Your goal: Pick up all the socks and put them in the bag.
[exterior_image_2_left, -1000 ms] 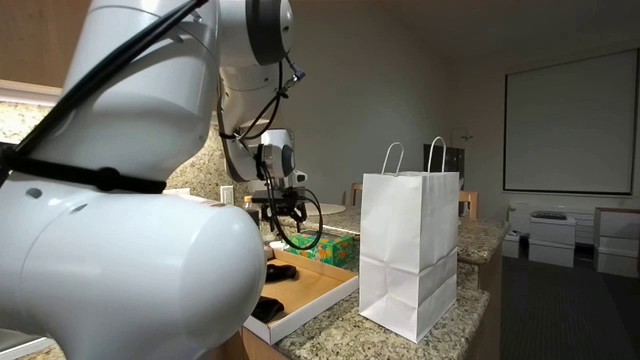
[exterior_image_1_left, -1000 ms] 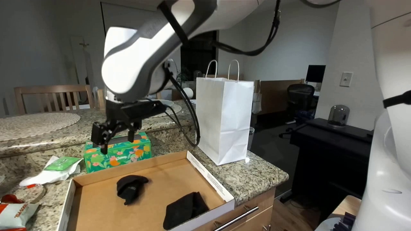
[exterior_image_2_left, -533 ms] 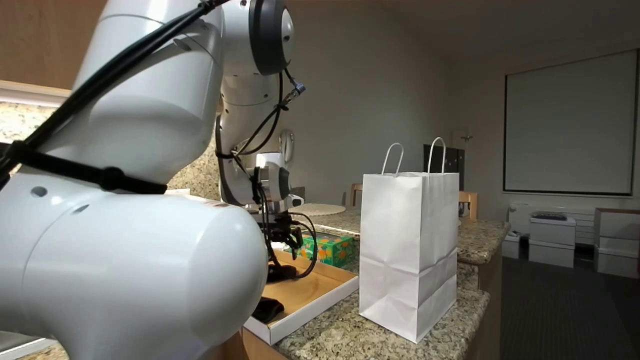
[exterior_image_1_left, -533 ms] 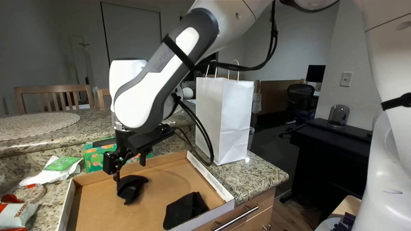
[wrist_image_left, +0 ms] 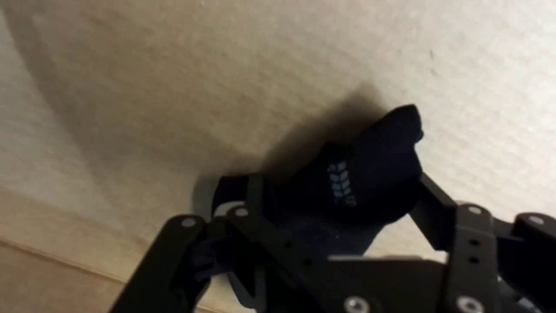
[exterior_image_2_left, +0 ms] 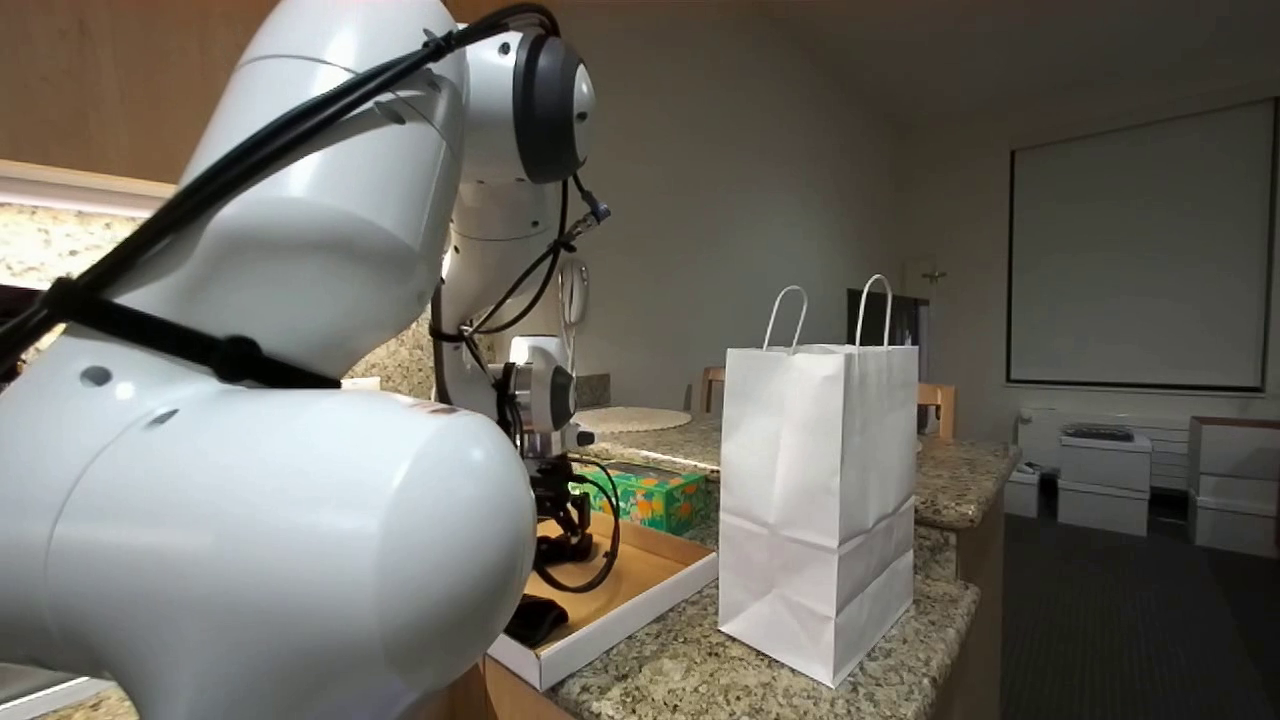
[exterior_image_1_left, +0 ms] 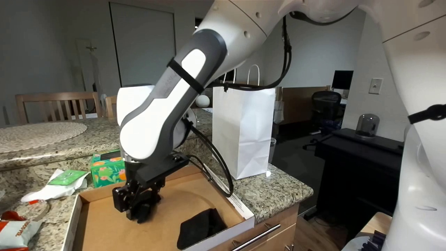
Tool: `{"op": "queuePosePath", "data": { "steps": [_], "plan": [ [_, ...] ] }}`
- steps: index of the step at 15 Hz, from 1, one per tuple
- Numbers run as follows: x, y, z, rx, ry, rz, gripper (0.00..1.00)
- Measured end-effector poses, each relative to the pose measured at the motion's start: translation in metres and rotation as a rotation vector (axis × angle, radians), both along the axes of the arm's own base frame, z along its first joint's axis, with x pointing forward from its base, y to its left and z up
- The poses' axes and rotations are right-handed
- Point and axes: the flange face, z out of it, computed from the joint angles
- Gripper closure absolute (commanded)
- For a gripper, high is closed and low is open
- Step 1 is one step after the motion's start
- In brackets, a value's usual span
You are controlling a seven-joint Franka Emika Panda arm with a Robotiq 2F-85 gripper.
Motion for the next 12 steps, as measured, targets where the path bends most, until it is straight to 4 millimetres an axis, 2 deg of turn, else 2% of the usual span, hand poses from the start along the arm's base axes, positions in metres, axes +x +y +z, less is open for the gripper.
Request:
{"op": "queuePosePath", "data": {
  "steps": [6, 10, 12],
  "plan": [
    [0.011, -0.014, 0.004, -0.01, -0.008, -0.028, 0.87],
    [0.008, -0.014, 0.005, -0.011, 0.048, -0.053, 0.95],
    [0.007, -0.013, 0.007, -0.013, 0.086, -0.067, 0.91]
  ]
}}
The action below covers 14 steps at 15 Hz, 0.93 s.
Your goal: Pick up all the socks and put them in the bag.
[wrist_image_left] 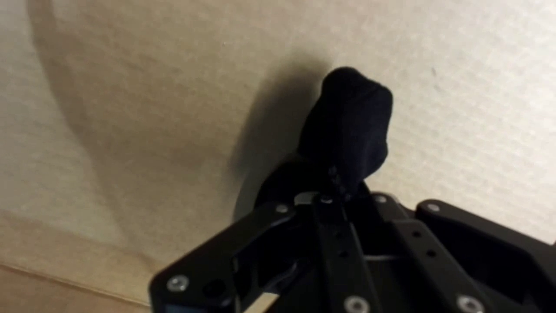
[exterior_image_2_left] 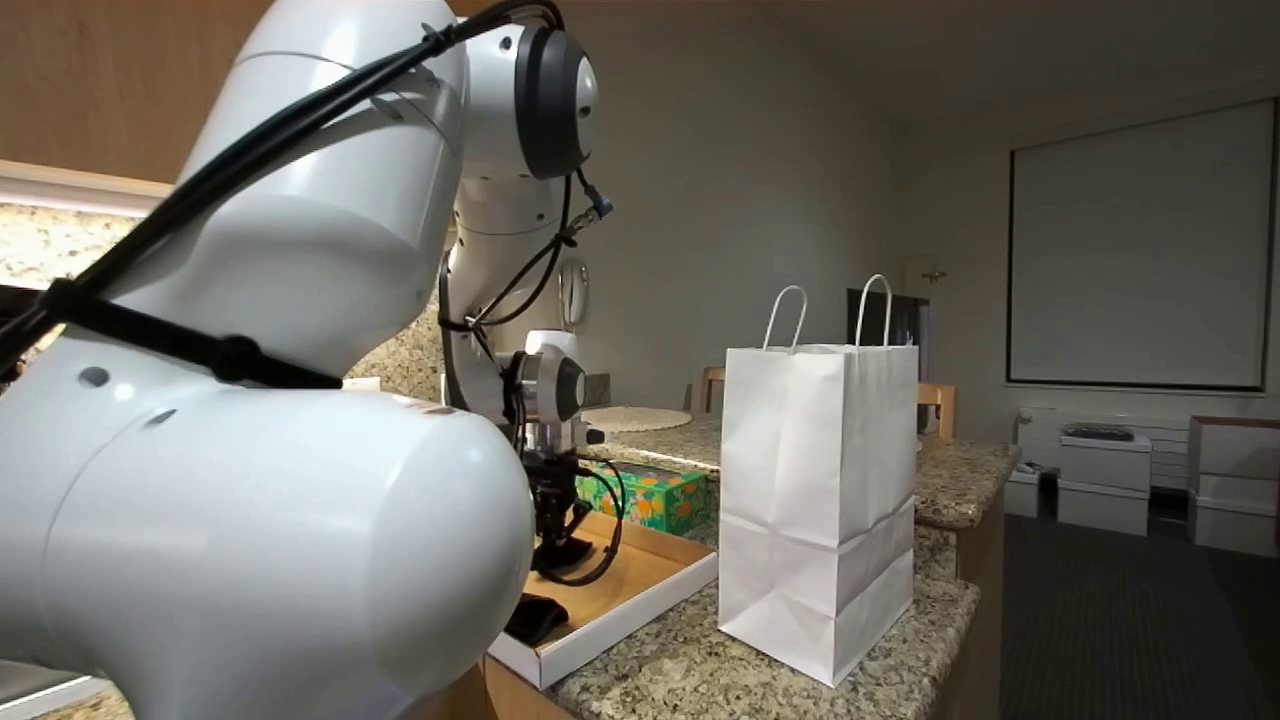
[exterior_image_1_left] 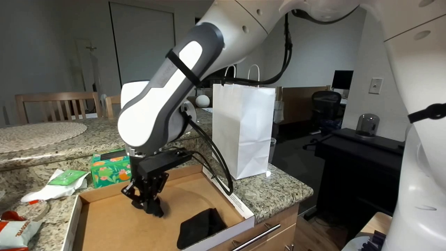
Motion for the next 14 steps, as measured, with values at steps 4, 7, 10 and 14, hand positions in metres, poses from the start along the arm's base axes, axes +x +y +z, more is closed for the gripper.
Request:
{"op": "queuePosePath", "data": {
  "steps": [4, 7, 10, 14],
  "plan": [
    [0.015, -0.013, 0.047, -0.007, -0.018, -0.005, 0.91],
    [0.025, -0.029, 0.125, 0.005, -0.108, 0.052, 0.91],
    [0.024, -0.049, 0.205, 0.0, -0.181, 0.125, 0.91],
    [0.016, -0.095, 0.308, -0.011, -0.288, 0.14, 0.91]
  ]
}}
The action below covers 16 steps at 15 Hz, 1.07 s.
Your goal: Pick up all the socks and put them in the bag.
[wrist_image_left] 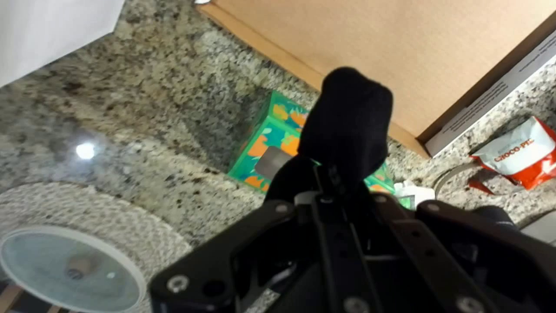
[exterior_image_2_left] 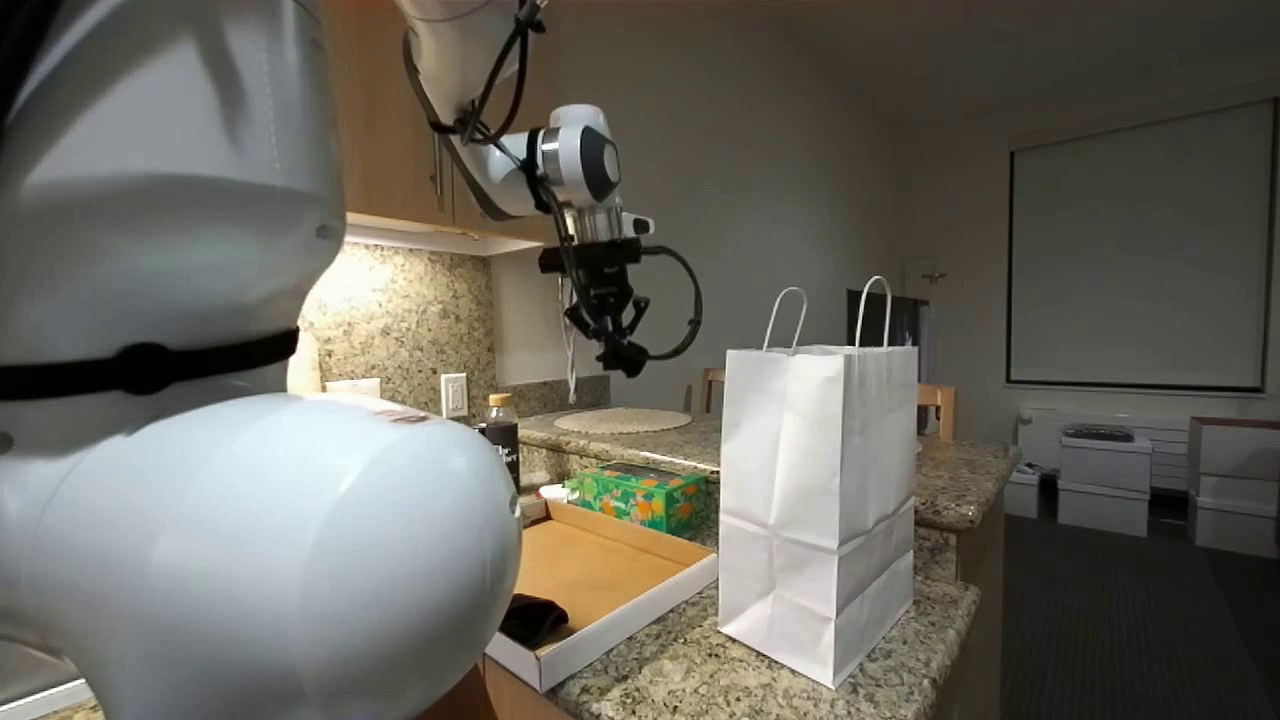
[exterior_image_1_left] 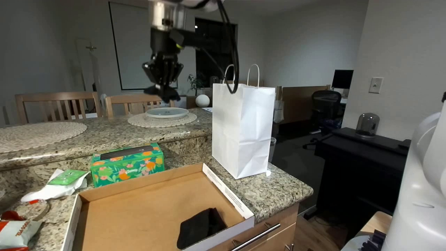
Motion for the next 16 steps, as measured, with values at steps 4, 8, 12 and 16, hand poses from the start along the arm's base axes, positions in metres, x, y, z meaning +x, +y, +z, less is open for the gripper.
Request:
{"op": "queuePosePath", "data": {
  "steps": [4, 8, 12, 16],
  "plan": [
    [-0.015, -0.072, 0.092, -0.008, -0.042, -0.036, 0.91],
    [-0.034, -0.168, 0.166, -0.014, -0.028, -0.07, 0.91],
    [-0.051, -0.279, 0.207, 0.009, 0.017, -0.075, 0.91],
    [-0.038, -0.342, 0.186, 0.013, 0.133, -0.039, 0.91]
  ]
}}
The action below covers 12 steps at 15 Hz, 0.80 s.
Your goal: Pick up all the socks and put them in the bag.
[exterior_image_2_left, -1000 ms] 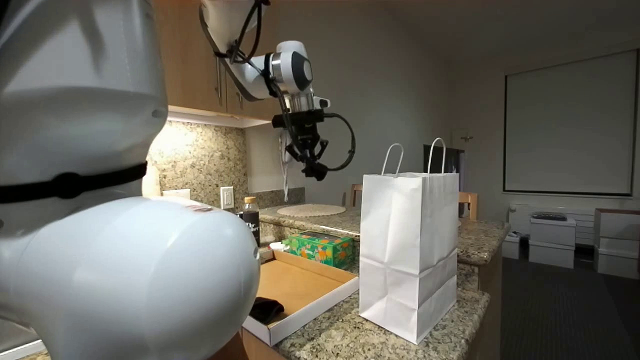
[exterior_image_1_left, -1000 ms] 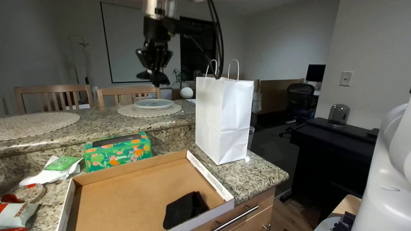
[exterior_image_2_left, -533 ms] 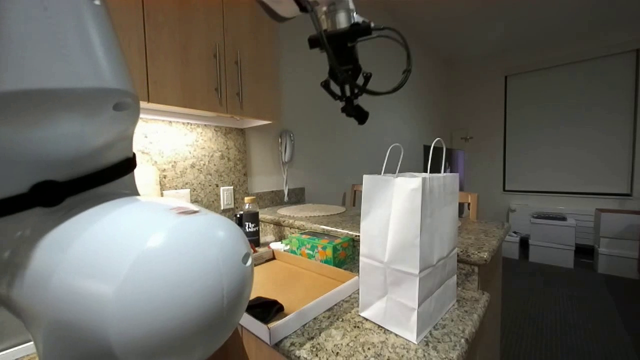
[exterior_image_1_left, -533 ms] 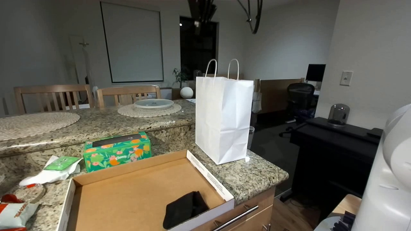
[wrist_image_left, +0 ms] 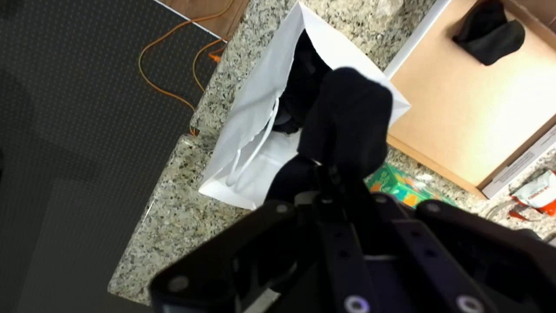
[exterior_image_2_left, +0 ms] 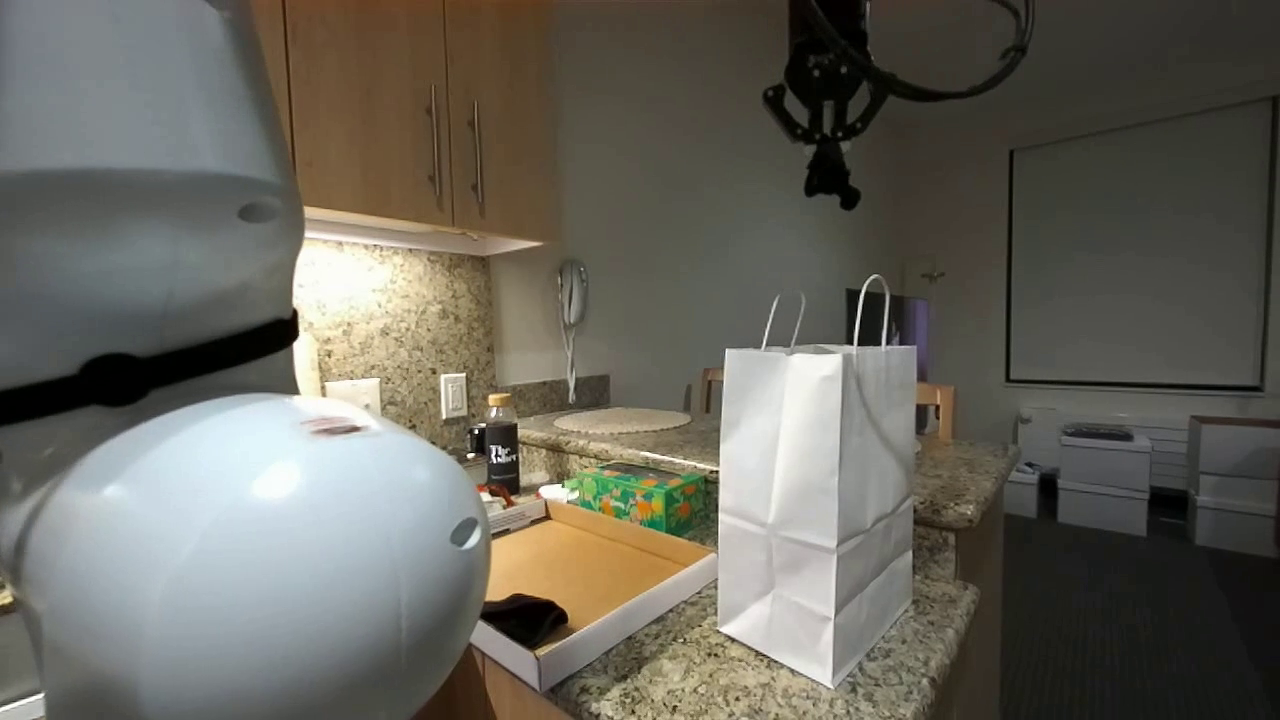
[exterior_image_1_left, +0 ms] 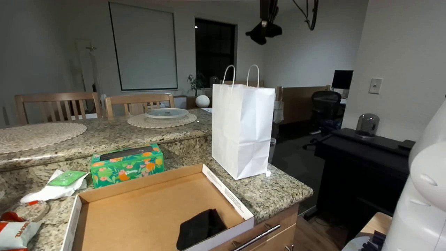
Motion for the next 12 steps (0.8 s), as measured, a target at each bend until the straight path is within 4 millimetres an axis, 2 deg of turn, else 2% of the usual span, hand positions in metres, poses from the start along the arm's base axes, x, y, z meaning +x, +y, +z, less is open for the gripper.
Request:
{"op": "queuePosePath", "data": {
  "steps": [2, 4, 5, 6, 9, 12],
  "plan": [
    [0.02, 0.001, -0.02, -0.007, 0.055, 0.032, 0.91],
    [0.039, 0.01, -0.035, -0.013, 0.091, 0.055, 0.91],
    [0.048, 0.015, -0.041, -0.016, 0.105, 0.064, 0.67],
    [0.056, 0.019, -0.047, -0.019, 0.117, 0.071, 0.64],
    [0.074, 0.024, -0.061, -0.022, 0.153, 0.08, 0.46],
    [0.081, 0.025, -0.061, -0.019, 0.162, 0.082, 0.27]
  ]
}}
